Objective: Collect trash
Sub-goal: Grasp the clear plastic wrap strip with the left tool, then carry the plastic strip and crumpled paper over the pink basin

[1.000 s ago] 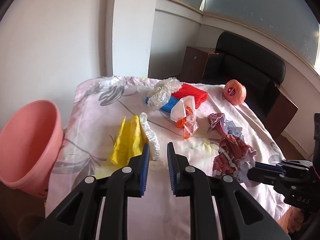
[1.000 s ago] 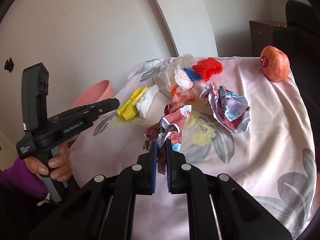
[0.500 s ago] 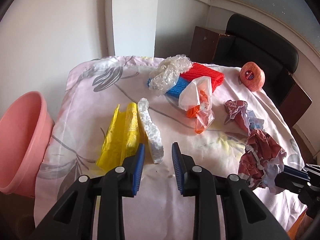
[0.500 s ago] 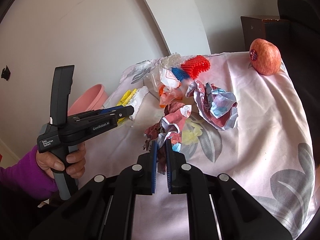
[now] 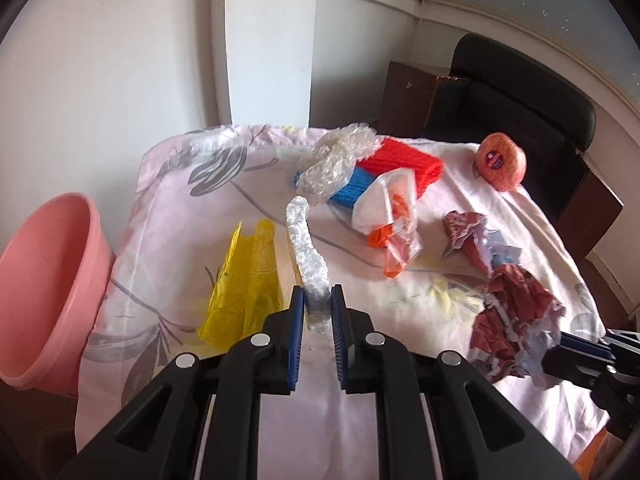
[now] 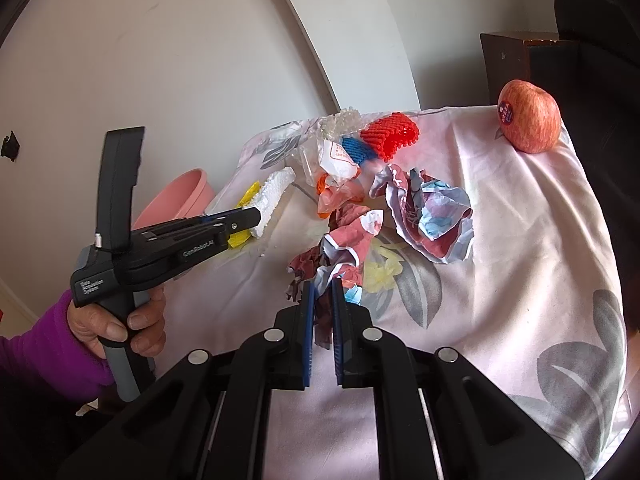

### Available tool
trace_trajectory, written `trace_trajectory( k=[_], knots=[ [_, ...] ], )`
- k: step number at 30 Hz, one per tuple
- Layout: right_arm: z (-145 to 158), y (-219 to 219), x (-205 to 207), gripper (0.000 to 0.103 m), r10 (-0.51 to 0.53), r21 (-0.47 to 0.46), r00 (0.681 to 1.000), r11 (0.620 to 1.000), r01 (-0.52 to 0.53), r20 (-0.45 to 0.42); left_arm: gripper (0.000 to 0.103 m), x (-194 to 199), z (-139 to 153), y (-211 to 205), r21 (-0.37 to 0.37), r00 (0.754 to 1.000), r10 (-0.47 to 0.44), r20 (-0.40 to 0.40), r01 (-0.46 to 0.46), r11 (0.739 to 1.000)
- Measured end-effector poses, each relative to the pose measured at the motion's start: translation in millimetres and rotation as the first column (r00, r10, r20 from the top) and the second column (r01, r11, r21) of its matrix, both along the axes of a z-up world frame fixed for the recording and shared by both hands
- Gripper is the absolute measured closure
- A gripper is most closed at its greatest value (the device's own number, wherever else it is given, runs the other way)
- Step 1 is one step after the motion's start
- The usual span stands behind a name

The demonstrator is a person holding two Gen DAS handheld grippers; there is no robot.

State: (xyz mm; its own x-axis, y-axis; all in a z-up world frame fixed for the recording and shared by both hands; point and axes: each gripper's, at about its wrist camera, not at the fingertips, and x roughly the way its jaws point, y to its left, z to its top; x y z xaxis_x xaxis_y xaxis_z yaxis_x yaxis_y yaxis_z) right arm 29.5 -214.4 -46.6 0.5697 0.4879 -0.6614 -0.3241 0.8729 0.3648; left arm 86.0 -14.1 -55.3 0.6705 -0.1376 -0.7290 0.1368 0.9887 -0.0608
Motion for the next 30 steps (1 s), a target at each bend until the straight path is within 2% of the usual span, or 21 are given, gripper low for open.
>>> trace_trajectory(
  k=[15,30],
  knots=[
    [19.7,12.4,-5.0,0.094,0.009,-0.002,0.998,1.000,-0.009,0.055,0.090,-46.4,41.0,10.5,-0.031,0.992,-0.006,0.124,0.010,0.999],
    [44.1,59.1,8.1,0.094,0.092,-0.008,0.987,0.996,-0.092,0.131,0.090,-75.2,64.1,43.2,-0.022,0.972,0.080,0.223,-0.077,0.997]
  ],
)
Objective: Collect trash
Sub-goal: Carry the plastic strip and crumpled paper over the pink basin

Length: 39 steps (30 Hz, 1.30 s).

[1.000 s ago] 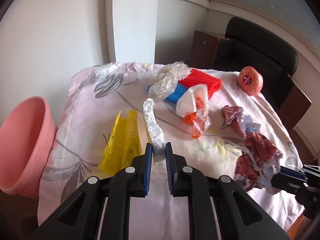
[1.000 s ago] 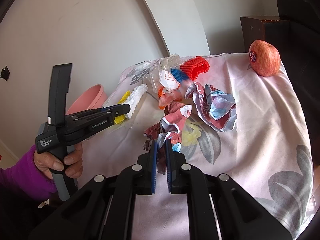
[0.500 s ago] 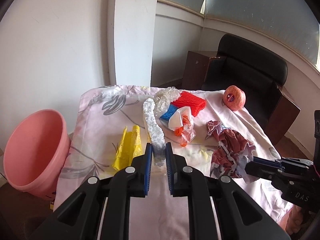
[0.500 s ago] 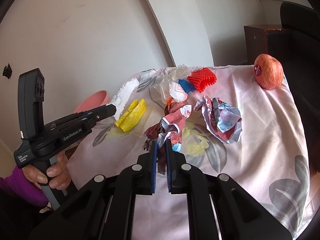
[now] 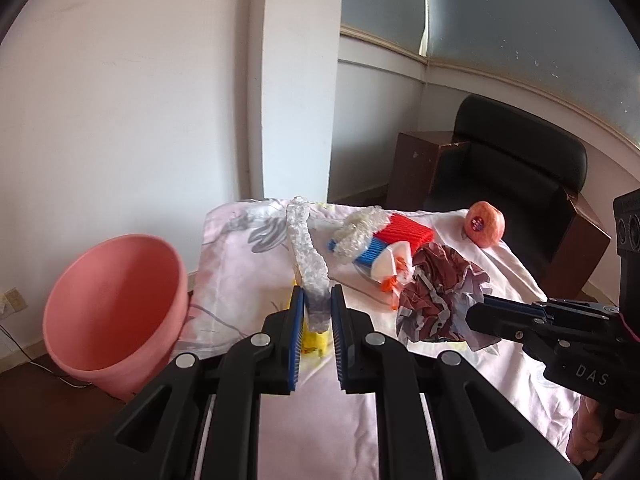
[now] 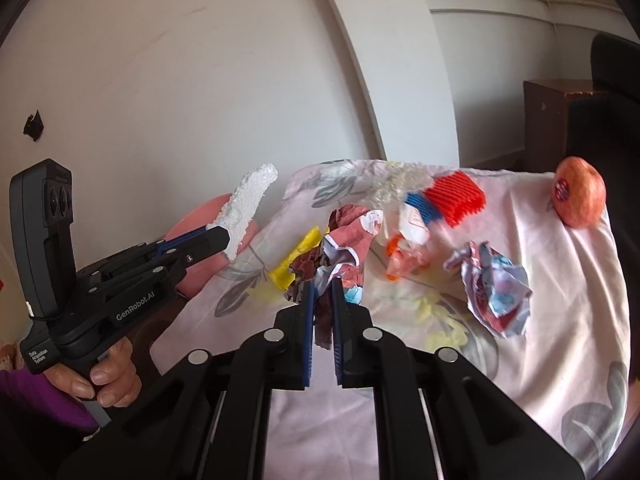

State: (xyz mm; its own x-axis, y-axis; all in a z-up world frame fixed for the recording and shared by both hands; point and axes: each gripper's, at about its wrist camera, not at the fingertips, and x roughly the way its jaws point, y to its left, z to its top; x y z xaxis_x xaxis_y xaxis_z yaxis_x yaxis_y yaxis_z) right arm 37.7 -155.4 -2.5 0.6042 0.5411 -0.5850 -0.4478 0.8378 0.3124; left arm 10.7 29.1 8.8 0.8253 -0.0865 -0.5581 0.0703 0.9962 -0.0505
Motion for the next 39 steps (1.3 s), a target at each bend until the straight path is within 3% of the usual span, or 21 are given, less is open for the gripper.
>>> trace_trajectory(
  k=[19,39],
  knots=[
    [23.5,87.1,29.9,0.094,0.164,-0.013,0.984,0.986,-0.163,0.070,0.090,-14.4,4.7,69.2,0.007,0.980,0.191,0.050,-0.192,0.981],
    [6.9,205.2,67.6,0.094,0.327,-0.028,0.945,0.945,-0.326,0.022,0.090,-11.3,-25.4,165.8,-0.022,0.909,0.414,-0.038,-0.415,0.909]
  ],
)
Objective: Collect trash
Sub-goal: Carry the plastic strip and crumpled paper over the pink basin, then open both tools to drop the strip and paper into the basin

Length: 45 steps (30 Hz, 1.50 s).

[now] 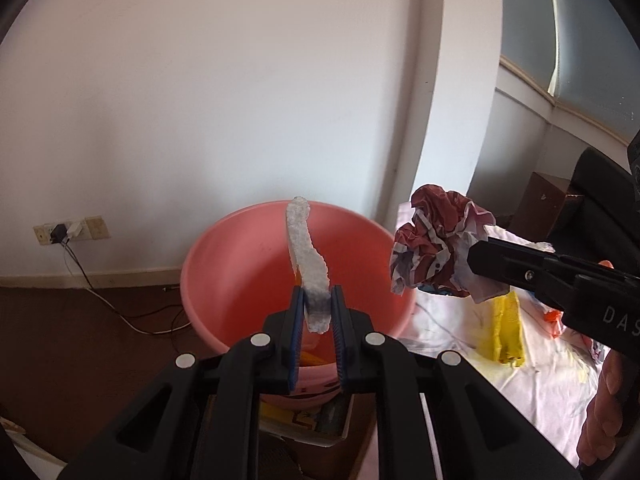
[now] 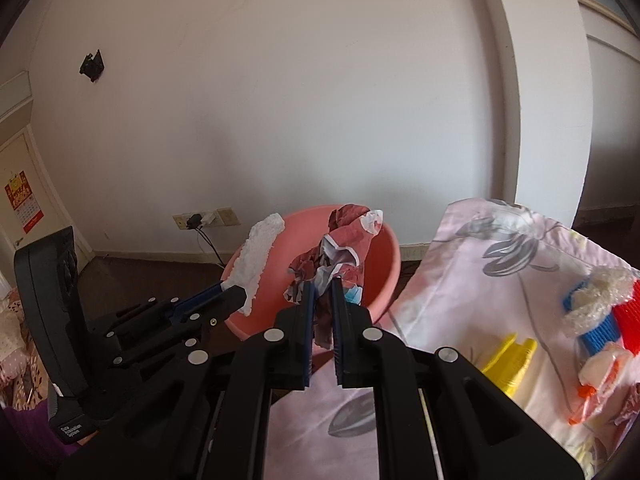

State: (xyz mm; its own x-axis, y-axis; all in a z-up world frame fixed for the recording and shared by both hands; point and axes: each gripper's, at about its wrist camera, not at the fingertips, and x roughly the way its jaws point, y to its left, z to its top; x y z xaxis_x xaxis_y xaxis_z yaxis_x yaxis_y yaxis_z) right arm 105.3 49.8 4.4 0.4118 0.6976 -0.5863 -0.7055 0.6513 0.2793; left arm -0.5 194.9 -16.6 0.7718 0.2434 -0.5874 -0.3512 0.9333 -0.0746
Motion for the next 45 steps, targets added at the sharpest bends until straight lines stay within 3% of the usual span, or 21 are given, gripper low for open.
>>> trace_trajectory(
  k=[23,30,42,43,45],
  knots=[
    [-39.0,64.4,16.1,0.094,0.054,-0.120,0.997,0.991,-0.061,-0.062,0.090,-2.1,-31.7,39.8,-0.075,0.997,0.046,-0.059,-0.050,0.996],
    [-45.4,65.8,23.5,0.092,0.037,-0.134,0.995,0.990,-0.049,-0.091,0.076,-4.5,-30.8,46.4,-0.097,0.997,0.058,-0.056,-0.063,0.993],
    [-35.6,57.2,18.6,0.091,0.044,-0.103,0.996,0.993,-0.052,-0.077,0.070,-13.5,-18.3,36.7,-0.084,0.999,0.039,-0.019,-0.041,0.996],
    [-34.2,55.7,18.0,0.090,0.045,-0.099,0.996,0.994,-0.052,-0.076,0.070,-14.0,-17.4,36.1,-0.083,0.999,0.039,-0.017,-0.040,0.996],
    [-31.4,52.2,17.3,0.075,0.042,-0.086,0.996,0.995,-0.048,-0.074,0.070,-15.2,-15.5,33.9,-0.082,0.999,0.036,-0.014,-0.037,0.996]
  ],
)
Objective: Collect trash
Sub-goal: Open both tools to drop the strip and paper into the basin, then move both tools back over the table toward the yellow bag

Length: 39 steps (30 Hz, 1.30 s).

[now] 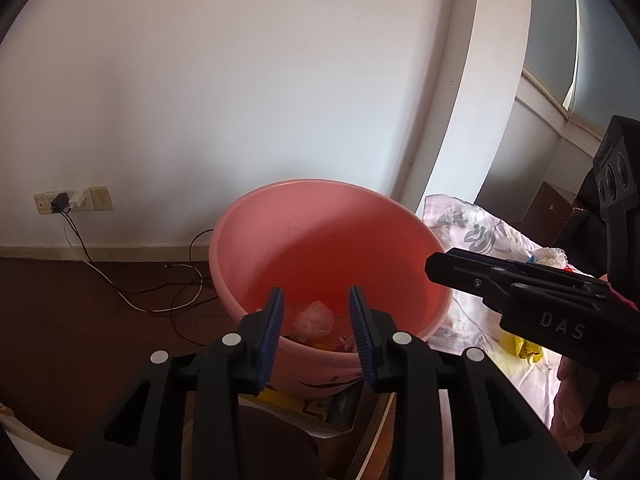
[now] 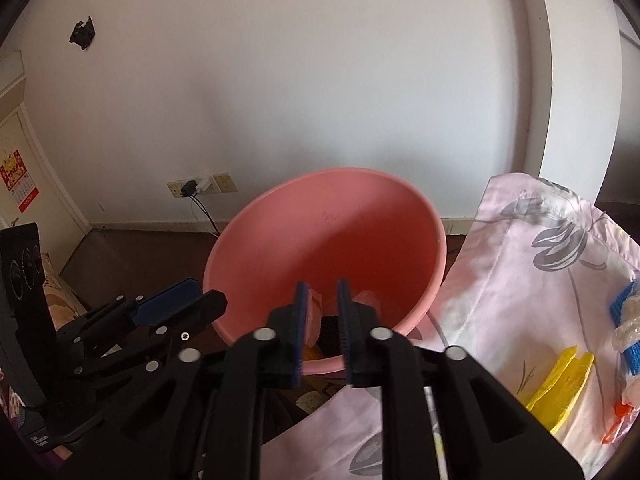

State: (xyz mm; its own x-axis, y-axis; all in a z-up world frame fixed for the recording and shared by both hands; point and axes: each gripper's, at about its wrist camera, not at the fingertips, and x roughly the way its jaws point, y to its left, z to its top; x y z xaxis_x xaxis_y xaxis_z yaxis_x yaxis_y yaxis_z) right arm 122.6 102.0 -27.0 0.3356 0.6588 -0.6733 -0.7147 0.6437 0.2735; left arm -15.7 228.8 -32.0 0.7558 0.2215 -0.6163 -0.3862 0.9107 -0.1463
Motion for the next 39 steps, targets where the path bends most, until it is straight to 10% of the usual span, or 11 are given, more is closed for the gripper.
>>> trace_trajectory(
  k=[39],
  knots=[
    [5.1,-189.6,-78.5,0.070,-0.279,0.013,0.959,0.960,0.280,-0.053,0.070,5.2,21.0,-124.4,0.054,0.960,-0.279,0.014,0.278,0.959]
  ],
)
